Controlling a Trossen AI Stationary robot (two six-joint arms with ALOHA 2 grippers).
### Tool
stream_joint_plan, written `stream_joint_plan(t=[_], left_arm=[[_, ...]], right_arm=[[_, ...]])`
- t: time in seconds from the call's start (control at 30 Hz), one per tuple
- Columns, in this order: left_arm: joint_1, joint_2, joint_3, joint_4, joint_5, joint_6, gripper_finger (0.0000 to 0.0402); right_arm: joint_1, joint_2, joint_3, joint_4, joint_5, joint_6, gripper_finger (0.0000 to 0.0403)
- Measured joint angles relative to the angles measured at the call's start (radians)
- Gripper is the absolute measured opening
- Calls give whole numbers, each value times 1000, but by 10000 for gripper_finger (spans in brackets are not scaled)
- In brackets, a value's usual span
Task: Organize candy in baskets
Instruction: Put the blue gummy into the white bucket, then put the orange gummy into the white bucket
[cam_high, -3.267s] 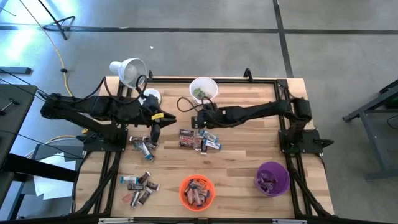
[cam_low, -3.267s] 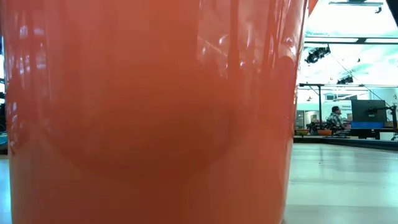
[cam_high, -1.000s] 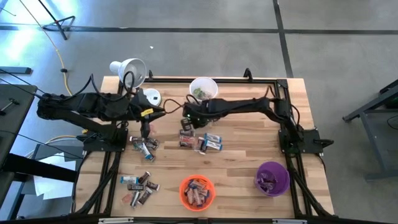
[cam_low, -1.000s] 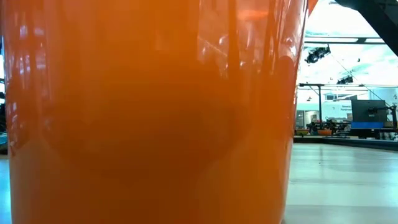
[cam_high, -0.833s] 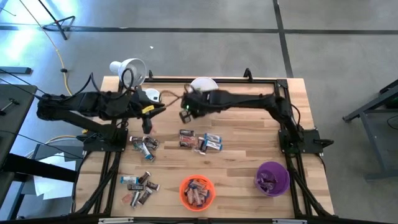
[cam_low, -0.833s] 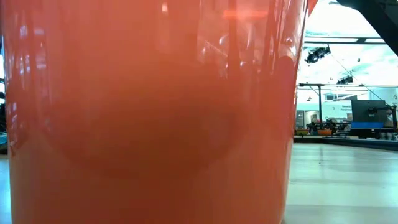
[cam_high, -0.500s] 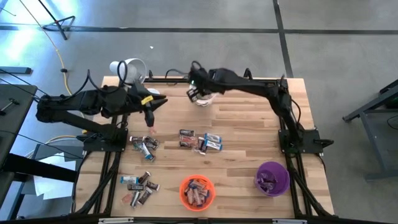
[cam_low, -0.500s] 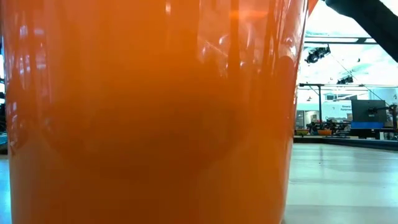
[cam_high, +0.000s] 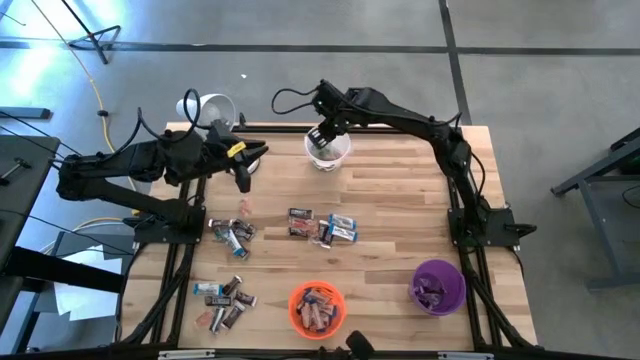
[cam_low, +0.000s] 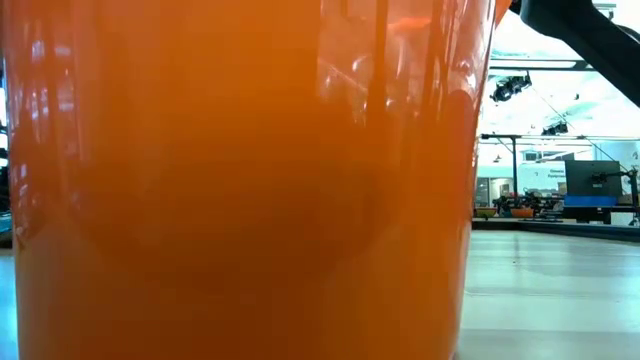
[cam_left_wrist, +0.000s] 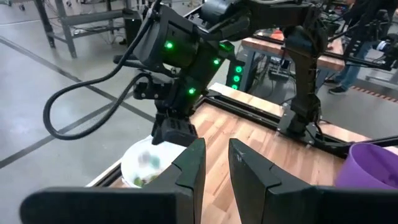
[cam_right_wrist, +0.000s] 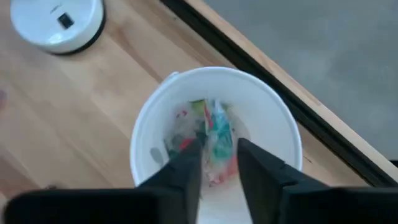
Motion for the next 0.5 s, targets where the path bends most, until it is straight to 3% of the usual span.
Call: stream_joint_plan(t=[0.13, 0.3, 0.5], left_arm=[[5, 0, 0, 0, 1, 0, 55], [5, 0, 0, -11, 13, 0, 55], [5, 0, 0, -45, 19, 0, 55]], right_arm=[[2, 0, 0, -45, -49, 31, 156], [44, 0, 0, -226, -325, 96, 177], [196, 0, 0, -305, -334, 105, 169]])
